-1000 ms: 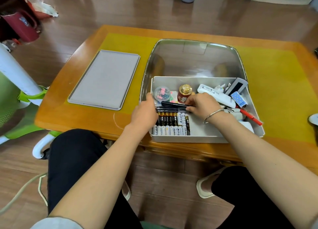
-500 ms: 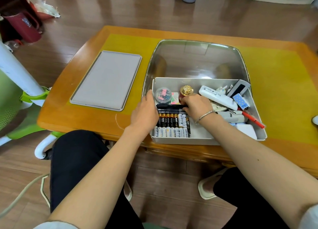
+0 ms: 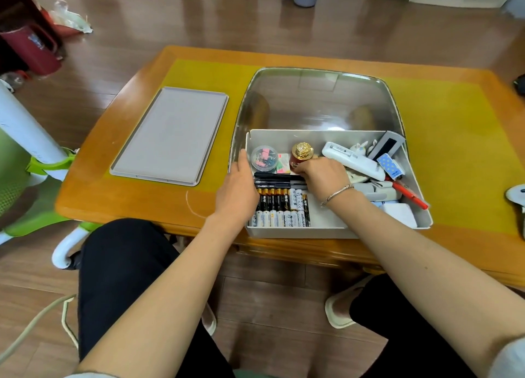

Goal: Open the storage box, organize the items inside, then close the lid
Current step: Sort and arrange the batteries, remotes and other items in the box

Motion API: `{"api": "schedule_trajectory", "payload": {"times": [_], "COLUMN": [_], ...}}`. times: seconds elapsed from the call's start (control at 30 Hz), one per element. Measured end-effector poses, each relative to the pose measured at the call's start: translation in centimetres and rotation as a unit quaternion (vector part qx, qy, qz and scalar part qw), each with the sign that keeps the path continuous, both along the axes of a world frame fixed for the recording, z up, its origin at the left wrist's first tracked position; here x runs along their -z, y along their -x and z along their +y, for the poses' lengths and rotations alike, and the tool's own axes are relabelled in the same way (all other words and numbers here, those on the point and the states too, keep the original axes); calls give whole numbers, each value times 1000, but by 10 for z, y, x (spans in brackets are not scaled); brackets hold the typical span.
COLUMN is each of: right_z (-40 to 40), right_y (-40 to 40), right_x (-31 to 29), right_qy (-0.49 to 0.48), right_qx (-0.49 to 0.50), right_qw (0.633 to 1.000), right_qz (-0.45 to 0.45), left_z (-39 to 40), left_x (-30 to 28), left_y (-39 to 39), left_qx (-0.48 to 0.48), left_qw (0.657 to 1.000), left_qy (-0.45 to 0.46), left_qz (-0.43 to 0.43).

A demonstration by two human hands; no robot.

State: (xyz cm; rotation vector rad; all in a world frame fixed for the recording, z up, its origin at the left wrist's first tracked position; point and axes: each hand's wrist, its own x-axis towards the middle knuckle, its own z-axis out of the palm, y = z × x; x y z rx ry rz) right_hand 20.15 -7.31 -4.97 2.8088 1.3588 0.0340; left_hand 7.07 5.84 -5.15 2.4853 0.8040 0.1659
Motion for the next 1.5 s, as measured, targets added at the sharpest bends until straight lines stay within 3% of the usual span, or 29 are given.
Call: {"api": "schedule_trajectory", "payload": {"times": [0.1,0.23,0.47,0.63,0.73,0.87,0.93,1.07,1.13,1.2,1.33,1.5], "right_z": [-17,-60,-136,-150,-154,-156,-158,-159,-158,-156,-141,-127], "right_y": [1,-8,-18,-10,-8,-7,-5,0,2,4,10,22], "right_x": [-11,-33,-41,-39,-37,-36,-38,-45,-49,-55,-64,-62], "right_qy": [-92,-165,-114,-87,-80,-113,-190,-363,-417,-460,-541,-539], "right_qx": [35,133,309,345,353,332,294,234,209,178,171,132], "right_qw": [994,977,944,933,932,936,937,900,882,868,817,805], "right_qz": [36,5,-2,45,33,19,-5,-66,-71,-57,106,208], "left_z": [1,1,-7,-26,-32,-29,-28,-29,-31,-35,-53,-81], "left_x": [1,1,-3,-8,-1,13,17,20,18,12,-12,-27], "left_y": [-1,-2,-2,-16,-26,-35,-37,-36,-34,-33,-40,-46], "left_qx": [-2,2,15,152,223,237,239,248,246,244,249,338], "left_qw": [1000,1000,986,975,971,960,957,952,957,967,956,927], "left_qy": [4,-1,-159,-101,-75,-95,-108,-130,-110,-73,-44,-29], "left_qz": [-1,-9,-40,-128,-46,113,125,128,103,15,-150,-160]}}
